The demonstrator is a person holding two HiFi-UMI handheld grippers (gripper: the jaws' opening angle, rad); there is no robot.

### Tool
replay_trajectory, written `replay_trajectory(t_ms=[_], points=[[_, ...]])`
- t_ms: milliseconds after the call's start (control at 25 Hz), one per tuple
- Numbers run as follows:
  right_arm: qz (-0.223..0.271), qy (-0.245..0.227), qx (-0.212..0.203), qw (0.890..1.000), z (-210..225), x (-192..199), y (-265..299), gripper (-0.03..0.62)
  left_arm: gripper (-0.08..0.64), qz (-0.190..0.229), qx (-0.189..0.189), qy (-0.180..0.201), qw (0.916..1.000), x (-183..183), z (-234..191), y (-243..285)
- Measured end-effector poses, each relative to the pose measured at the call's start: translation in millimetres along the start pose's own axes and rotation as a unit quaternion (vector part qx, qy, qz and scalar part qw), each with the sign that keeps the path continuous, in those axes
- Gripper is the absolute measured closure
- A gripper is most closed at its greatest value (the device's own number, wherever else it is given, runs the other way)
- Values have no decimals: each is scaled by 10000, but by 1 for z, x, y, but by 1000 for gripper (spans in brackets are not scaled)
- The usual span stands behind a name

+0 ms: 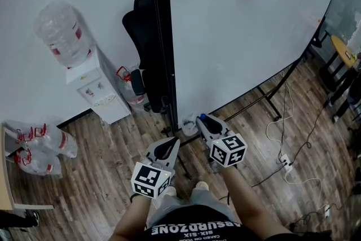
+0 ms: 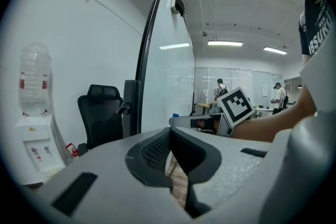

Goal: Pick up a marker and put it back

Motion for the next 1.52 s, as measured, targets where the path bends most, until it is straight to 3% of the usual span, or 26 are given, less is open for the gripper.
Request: replay_trajectory(t_ms=[760, 1080, 1520], points=[[686, -358, -319, 9965, -37, -71, -24, 528, 552, 62, 26, 68, 10000, -5, 3, 0], [901, -223, -320, 9952, -51, -87, -58, 523, 552, 90, -22, 86, 9999, -7, 1, -4], [1100, 159, -285, 9934, -67, -80, -100, 523, 552, 81, 39, -11, 10000, -10, 7, -13]])
Point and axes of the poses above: the fingertips, and each gripper's own axes: y forward along the fingers, z to its right, x out of its underside, the point moved 1 cm from there along -y, backward along the fingers, and after that the axes turned 9 degrees about -x, right-handed, at the moved point
